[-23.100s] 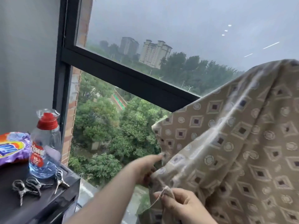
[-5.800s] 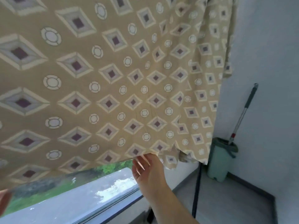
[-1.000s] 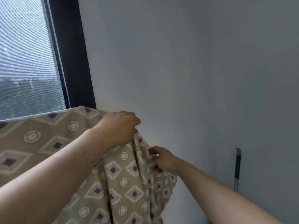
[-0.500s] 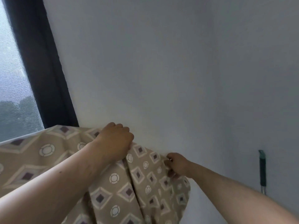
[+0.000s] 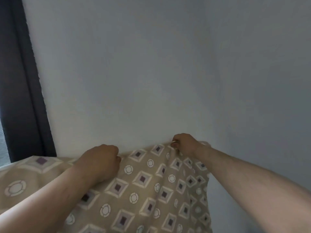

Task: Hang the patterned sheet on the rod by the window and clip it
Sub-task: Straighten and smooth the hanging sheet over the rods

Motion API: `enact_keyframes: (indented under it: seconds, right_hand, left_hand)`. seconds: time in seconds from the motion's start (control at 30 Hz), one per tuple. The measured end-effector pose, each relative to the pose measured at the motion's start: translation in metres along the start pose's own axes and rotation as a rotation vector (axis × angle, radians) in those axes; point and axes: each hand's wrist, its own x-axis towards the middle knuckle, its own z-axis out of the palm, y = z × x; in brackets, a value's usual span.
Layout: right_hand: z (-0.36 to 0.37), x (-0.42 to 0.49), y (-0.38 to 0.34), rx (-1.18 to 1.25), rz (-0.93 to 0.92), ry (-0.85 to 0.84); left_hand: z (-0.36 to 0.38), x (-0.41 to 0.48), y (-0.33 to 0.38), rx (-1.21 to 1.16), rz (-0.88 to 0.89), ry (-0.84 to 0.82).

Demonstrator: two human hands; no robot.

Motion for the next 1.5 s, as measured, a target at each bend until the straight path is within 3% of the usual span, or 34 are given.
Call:
enact_keyframes:
  seconds: [0.2,0.4,0.5,0.63,0.77,0.83,1.03,1.3,1.4,1.5]
  right_hand:
    - [-0.03,0.031,-0.005,-0.021,-0.051,0.106]
    - [-0.059,0.058,-0.024,-0.126,-0.084,0.105]
    - [-0.064,0.062,-0.031,-0.173,-0.085,0.059]
    - [-0.068,0.064,-0.03,-0.215,-0.07,0.026]
    - [-0.068,0.064,-0.032,-0.216,-0.052,0.047]
    - [-0.067,0.062,-0.034,-0.234,-0.042,0.036]
    - [-0.048,0.045,-0.026,-0.338,-0.024,-0.116]
    - [0.007,0.001,-0.007,-0.285,0.041,-0.255]
    - [0.028,-0.023,-0.018,-0.321,0.099,-0.399]
    - [0.042,-0.046,-0.059,-0.206,0.111,-0.541]
  left_hand:
    - [-0.014,0.004,-0.013,0.038,-0.018,0.018]
    - [-0.031,0.008,-0.033,0.003,-0.2,0.113]
    - [-0.035,0.008,-0.032,0.133,-0.135,0.149]
    - [-0.041,0.01,-0.04,0.053,-0.072,0.011]
    - [-0.04,0.009,-0.039,0.09,-0.069,0.083]
    - [-0.04,0.005,-0.039,0.084,-0.054,0.034]
    - [-0.049,-0.001,-0.044,0.095,-0.056,-0.062]
    - [-0.062,-0.012,-0.062,-0.051,0.031,-0.195]
    - [-0.062,-0.024,-0.057,0.013,0.04,-0.231]
    - [-0.064,-0.034,-0.053,0.048,0.055,-0.217]
